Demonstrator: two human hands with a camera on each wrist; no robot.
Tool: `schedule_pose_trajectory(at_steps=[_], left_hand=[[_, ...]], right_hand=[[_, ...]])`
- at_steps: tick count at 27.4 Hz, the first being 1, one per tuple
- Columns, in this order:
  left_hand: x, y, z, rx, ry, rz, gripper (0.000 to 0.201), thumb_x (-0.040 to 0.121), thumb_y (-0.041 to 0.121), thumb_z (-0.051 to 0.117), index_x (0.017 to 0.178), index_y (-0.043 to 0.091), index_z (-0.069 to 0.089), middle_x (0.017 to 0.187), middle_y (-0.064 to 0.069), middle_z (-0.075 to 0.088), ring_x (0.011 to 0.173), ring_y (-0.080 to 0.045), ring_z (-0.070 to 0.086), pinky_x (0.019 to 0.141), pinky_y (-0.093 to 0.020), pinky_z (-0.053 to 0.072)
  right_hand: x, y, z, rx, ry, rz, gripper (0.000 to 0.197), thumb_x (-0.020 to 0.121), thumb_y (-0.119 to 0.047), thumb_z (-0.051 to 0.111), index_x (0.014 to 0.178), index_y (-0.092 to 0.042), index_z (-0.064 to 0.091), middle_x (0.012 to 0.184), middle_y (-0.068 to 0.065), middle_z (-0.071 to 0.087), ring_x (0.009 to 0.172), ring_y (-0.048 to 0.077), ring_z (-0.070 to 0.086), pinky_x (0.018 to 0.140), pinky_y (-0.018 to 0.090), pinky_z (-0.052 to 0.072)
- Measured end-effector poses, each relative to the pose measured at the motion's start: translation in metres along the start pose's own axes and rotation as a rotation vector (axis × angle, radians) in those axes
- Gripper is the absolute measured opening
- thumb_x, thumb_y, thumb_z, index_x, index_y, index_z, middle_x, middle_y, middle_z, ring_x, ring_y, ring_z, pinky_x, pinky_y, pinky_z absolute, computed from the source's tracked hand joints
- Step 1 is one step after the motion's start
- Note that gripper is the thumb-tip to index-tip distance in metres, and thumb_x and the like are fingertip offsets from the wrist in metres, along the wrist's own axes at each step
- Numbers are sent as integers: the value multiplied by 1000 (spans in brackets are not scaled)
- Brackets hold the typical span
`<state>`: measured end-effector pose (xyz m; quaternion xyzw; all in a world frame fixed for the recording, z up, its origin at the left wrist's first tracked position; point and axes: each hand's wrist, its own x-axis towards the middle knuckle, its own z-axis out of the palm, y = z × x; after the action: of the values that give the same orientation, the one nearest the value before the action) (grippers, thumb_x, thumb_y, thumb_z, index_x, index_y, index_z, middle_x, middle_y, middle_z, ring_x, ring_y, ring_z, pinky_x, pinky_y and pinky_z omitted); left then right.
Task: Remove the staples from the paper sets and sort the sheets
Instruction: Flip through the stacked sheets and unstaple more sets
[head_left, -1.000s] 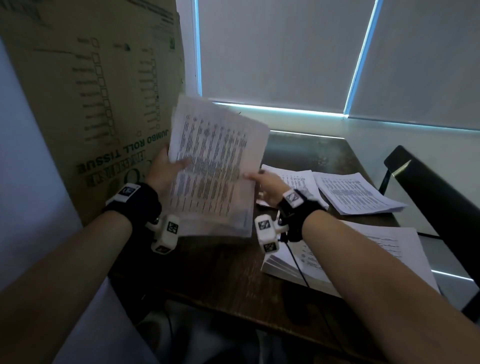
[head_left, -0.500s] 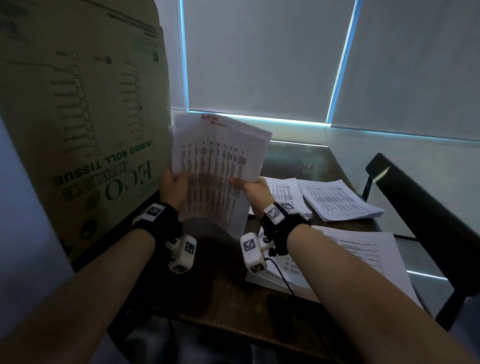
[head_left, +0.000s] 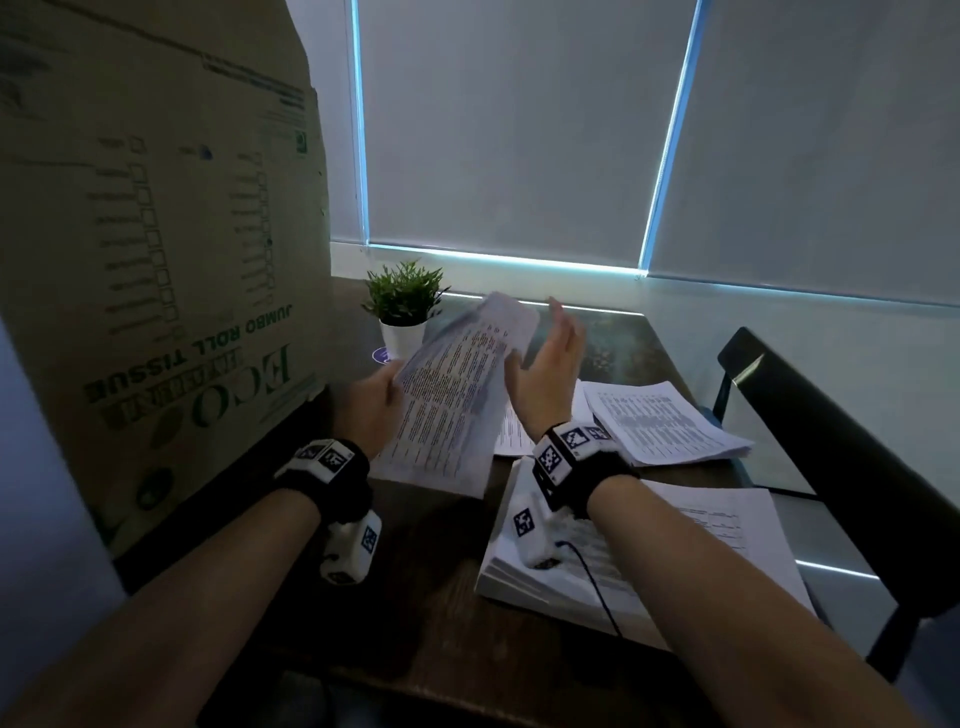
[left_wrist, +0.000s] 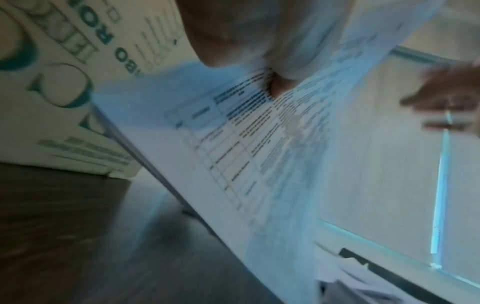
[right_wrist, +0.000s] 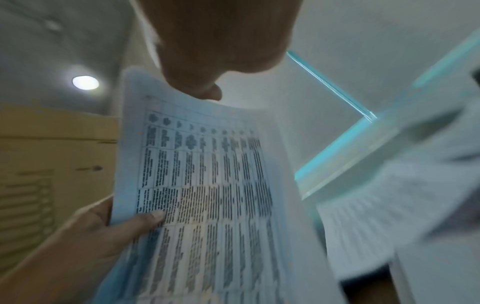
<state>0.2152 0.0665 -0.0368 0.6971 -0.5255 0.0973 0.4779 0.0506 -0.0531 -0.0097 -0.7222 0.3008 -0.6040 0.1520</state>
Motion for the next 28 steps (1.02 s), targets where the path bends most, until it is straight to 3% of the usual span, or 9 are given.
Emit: schedule_pose_trajectory(at_steps=[2,4,6,8,12,15,20,24,28], left_hand=[[0,8,2,64,54,58,32,95,6,47,122,15,64,79,-11,70,64,-17,59,62,-24,44],[4,15,5,90,62,123,34,95,8,47,121,22,64,83,-10,71,69,-23,64,65,-28,49],[7,24,6,141,40,138,35,94,11,47,120,28,63,85,-9,71,76,-29,66,68,-36,53],[8,33,7,175,25,121,34,94,13,47,120,28,63,87,-10,71,79,-32,65,69,-38,51],[12,39,11,157,-15,84,28,94,13,46,112,24,65,82,-7,65,79,-31,62,66,-33,44],[16,39,13,153,-26,72,20,94,13,46,100,20,64,71,-2,55,72,-32,60,62,-32,41],[20,40,8,142,-30,91,25,97,14,45,109,23,64,74,0,59,69,-23,57,67,-35,48],[18,44,9,105,-21,88,19,95,12,47,96,22,64,70,1,58,64,-22,56,61,-33,48],[16,48,5,95,-35,67,17,94,14,48,94,20,63,68,4,56,61,-17,54,57,-26,39]], right_hand=[[15,-12,-13,-34,-52,-299,45,81,-1,65,124,-4,52,122,13,50,115,18,42,102,36,43],[25,-10,-20,-17,-148,-382,44,78,2,61,120,-6,51,122,12,50,116,21,47,101,44,47],[28,-6,-25,70,-120,-319,48,78,5,62,124,-2,48,124,15,49,117,22,49,106,29,43],[30,-5,-30,133,-19,-264,44,80,5,66,120,4,46,120,19,47,110,17,47,97,11,39],[36,-4,-36,60,37,-304,35,80,-3,71,110,1,54,112,16,49,103,12,42,88,20,42],[42,-6,-39,101,-45,-310,41,80,-4,70,119,-1,55,116,11,56,104,7,47,91,11,41],[45,-9,-43,92,-59,-315,43,81,-3,70,121,-1,53,116,10,59,102,5,50,89,4,38],[42,-10,-40,141,-91,-263,41,84,-2,67,121,-4,51,118,9,58,109,17,56,96,30,49],[41,-11,-36,115,-107,-262,48,84,-5,67,130,-7,52,126,6,57,116,16,52,102,26,41]])
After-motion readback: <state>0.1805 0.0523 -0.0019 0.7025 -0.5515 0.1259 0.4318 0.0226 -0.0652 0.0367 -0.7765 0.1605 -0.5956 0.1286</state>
